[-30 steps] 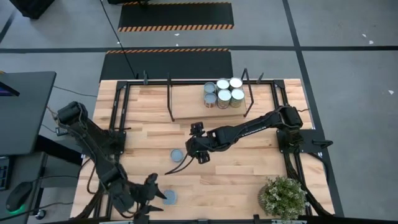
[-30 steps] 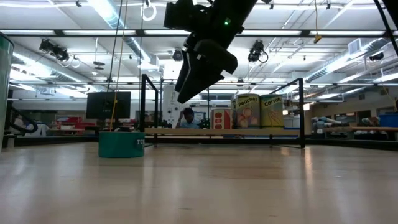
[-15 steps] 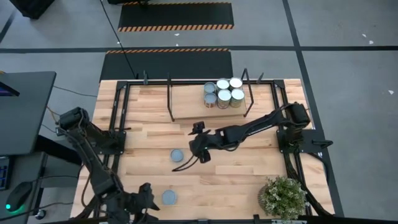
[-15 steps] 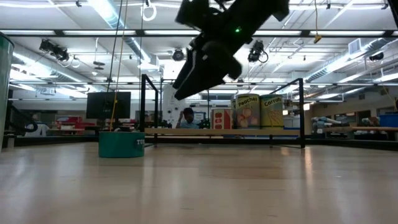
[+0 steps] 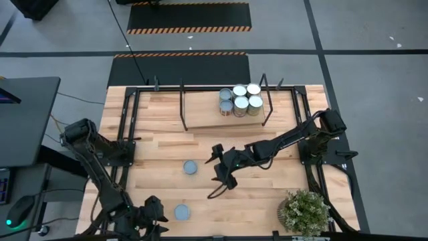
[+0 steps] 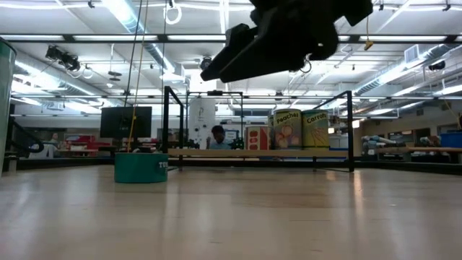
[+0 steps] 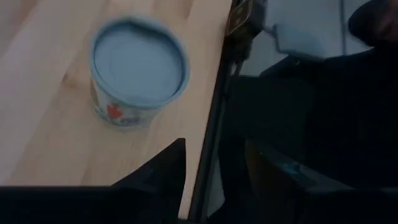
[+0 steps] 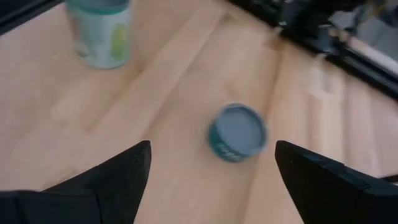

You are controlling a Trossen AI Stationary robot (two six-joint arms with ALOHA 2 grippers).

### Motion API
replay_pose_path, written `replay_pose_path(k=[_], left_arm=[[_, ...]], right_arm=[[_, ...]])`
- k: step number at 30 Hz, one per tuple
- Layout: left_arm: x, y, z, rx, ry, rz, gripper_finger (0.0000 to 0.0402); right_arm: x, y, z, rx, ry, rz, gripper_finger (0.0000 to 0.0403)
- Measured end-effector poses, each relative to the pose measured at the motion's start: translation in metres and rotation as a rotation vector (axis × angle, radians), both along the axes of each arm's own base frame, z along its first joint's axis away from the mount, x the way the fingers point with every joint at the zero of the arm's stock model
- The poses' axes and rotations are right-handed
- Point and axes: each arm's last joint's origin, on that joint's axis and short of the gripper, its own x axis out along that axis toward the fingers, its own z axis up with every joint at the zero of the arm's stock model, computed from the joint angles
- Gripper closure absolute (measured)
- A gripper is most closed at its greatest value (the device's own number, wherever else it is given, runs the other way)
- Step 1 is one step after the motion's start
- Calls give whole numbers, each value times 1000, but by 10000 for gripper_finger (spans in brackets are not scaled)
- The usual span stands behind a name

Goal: Pick and place cans onto a shelf
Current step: Put the canned mix vegetable on the shelf

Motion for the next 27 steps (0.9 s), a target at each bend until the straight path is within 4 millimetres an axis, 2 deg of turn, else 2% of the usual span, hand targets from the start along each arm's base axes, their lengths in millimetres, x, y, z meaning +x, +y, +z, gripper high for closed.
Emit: replay_pose_path(k=[6, 11, 17, 27], left_arm=[[14, -14, -33, 0, 61, -51, 230], [32, -14, -53, 58, 54, -76, 230], [50, -4, -64, 139, 51, -88, 230], [71, 16, -65, 293, -16, -32, 230]], right_arm=[[-1, 6, -1, 2, 0, 27, 53], [0, 6, 1, 6, -20, 26, 53], [0, 6, 0, 10, -16, 22, 53], [-1, 6, -1, 24, -4, 8, 53]])
